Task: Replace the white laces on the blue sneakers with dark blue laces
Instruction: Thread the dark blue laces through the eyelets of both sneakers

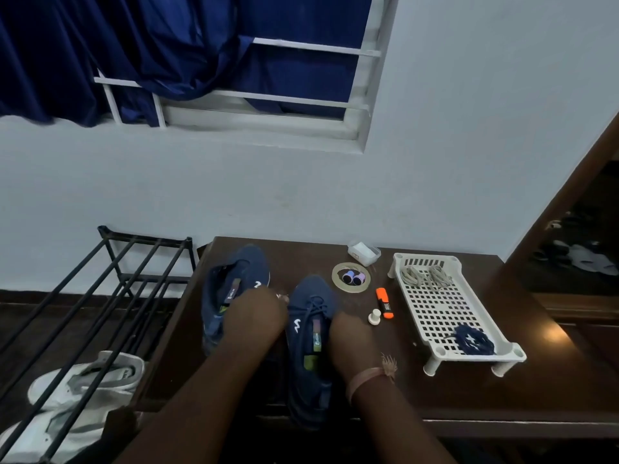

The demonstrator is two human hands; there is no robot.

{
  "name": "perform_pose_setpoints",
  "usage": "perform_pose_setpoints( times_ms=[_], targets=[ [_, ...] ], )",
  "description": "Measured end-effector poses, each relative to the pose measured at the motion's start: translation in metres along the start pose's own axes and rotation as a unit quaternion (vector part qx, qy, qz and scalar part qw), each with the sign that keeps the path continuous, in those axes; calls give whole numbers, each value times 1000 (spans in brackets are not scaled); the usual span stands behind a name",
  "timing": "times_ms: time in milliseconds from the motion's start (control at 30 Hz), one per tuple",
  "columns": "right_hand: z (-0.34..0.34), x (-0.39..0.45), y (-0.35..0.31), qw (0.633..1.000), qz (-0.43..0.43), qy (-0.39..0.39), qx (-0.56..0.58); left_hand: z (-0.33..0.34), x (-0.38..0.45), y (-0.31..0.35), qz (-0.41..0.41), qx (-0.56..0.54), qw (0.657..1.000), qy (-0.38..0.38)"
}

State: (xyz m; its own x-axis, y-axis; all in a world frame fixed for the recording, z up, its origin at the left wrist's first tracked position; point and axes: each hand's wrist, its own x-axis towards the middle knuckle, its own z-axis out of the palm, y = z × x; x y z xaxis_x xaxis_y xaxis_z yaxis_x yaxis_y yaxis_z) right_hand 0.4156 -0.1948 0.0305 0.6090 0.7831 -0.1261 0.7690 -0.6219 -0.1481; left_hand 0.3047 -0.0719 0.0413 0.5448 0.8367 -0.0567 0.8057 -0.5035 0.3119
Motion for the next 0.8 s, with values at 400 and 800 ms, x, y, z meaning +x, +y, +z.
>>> perform_pose_setpoints(
  times_ms=[400,800],
  targets=[
    [-21,24,1,988,-55,-139,22,34,22,5,88,24,996,7],
    [-42,17,-3,980,-56,-192,6,23,37,4,-2,-156,975,-159]
  ],
)
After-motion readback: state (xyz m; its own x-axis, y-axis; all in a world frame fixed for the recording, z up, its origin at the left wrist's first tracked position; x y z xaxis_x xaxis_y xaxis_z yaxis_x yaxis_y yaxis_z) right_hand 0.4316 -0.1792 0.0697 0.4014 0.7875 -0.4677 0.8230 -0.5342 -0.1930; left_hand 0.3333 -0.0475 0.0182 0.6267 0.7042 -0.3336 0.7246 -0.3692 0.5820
